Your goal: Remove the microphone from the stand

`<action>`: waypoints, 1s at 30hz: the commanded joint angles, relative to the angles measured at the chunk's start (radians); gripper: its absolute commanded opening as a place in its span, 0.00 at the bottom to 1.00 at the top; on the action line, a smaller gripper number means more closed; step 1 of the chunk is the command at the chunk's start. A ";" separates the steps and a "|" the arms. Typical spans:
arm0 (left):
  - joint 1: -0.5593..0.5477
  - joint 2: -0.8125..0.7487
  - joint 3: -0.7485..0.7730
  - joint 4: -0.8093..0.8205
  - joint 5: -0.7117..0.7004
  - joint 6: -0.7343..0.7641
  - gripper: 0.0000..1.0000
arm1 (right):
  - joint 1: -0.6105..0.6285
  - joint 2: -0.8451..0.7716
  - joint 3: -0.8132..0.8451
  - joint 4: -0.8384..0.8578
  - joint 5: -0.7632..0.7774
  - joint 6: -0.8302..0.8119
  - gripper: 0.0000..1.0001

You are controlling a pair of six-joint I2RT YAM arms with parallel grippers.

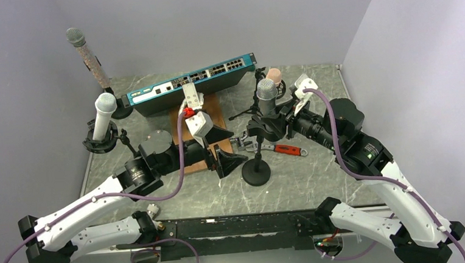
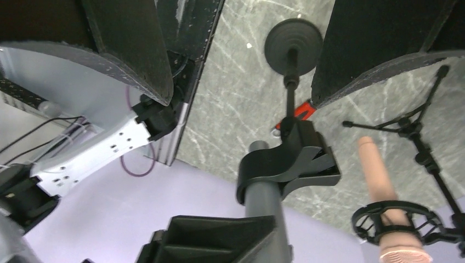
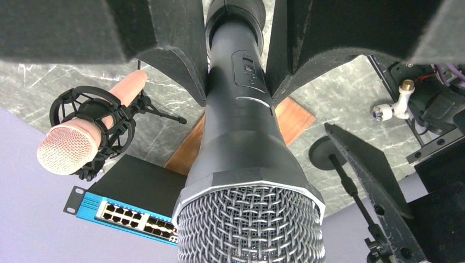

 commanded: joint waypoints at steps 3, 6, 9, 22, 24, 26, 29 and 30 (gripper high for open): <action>0.008 -0.004 0.086 -0.127 -0.063 0.126 0.99 | 0.003 -0.001 0.006 0.027 -0.052 -0.053 0.01; 0.045 0.026 0.168 -0.239 0.035 0.200 0.99 | 0.004 -0.001 -0.016 0.047 -0.169 -0.094 0.00; 0.096 0.014 0.168 -0.239 0.101 0.211 0.99 | 0.003 0.009 -0.033 0.076 -0.291 -0.103 0.00; 0.194 0.071 0.211 -0.228 0.267 0.285 0.99 | 0.003 0.025 -0.095 0.236 -0.428 0.000 0.00; 0.194 0.110 0.232 -0.224 0.284 0.302 0.99 | 0.004 0.017 -0.101 0.237 -0.412 0.003 0.00; 0.195 0.149 0.247 -0.208 0.300 0.307 0.99 | 0.003 0.004 -0.107 0.233 -0.403 0.001 0.00; 0.200 0.186 0.232 -0.148 0.349 0.321 0.99 | 0.004 -0.006 -0.106 0.215 -0.388 -0.012 0.00; 0.206 0.196 0.219 -0.118 0.365 0.327 0.99 | 0.004 -0.005 -0.103 0.209 -0.386 -0.015 0.00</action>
